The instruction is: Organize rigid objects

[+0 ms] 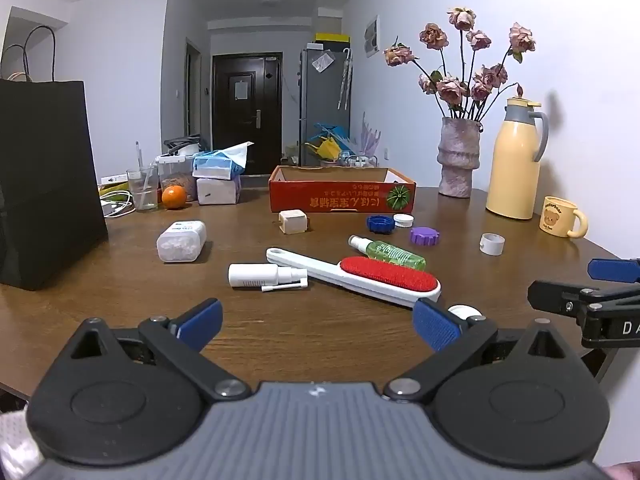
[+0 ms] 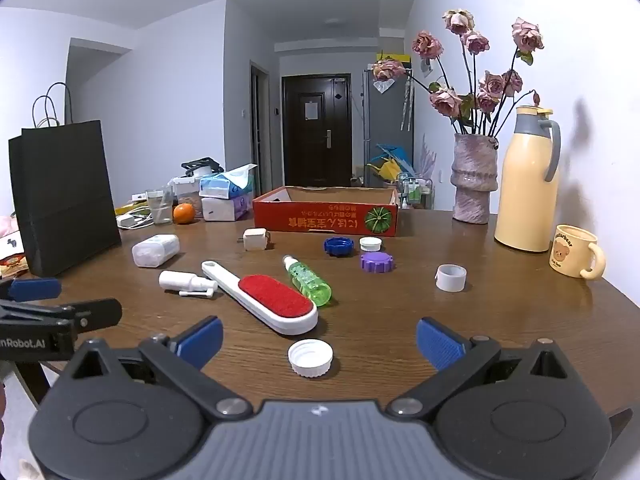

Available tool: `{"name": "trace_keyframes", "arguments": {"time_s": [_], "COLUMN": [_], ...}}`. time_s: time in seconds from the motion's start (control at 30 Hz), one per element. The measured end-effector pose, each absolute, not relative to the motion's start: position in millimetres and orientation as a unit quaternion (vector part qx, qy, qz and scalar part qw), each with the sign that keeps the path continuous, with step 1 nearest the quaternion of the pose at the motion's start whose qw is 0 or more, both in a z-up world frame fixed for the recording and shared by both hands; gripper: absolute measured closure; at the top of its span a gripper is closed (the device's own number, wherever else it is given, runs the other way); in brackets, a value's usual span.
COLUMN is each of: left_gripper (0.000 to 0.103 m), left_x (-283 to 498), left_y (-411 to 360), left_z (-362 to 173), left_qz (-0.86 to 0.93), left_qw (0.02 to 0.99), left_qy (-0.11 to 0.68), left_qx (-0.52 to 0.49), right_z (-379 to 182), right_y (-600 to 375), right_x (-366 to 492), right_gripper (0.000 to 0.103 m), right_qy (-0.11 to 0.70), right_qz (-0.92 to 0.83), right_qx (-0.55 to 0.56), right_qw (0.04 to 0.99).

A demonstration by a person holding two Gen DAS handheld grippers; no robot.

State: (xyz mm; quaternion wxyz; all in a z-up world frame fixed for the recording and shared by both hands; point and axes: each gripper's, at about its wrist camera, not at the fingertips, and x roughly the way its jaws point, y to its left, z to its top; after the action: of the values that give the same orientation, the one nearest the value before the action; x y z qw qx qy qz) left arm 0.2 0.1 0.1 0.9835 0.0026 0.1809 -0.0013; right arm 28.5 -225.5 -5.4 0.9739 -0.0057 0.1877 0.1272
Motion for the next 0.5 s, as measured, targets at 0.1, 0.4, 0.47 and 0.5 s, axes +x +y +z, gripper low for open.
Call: {"name": "trace_keyframes", "arguments": {"time_s": [0.1,0.4,0.47,0.5], "left_gripper": [0.0,0.0,0.0,0.0], "left_x": [0.3,-0.2,0.1,2.4], "left_y": [0.3,3.1,6.3,7.4], "left_z": [0.2,-2.9,-4.7,-5.1], "left_qz": [-0.001,-0.001,0.0,-0.001], "left_qw": [0.983,0.982,0.982,0.982], "left_qy": [0.184,0.19,0.19,0.191], "left_qx": [-0.002,-0.005,-0.006,-0.005], "right_z": [-5.5,-6.5,-6.4,-6.4], "right_y": [-225.2,-225.3,-225.3,-225.4], "right_x": [29.2,29.3,29.3,29.0], "right_gripper": [0.0,0.0,0.0,0.0], "right_qy": [0.189,0.192,0.193,0.193], "right_qz": [0.126,0.128,0.128,0.127], "right_qx": [-0.009,-0.007,-0.008,-0.008], "right_qw": [0.974,0.973,0.973,0.973]}}
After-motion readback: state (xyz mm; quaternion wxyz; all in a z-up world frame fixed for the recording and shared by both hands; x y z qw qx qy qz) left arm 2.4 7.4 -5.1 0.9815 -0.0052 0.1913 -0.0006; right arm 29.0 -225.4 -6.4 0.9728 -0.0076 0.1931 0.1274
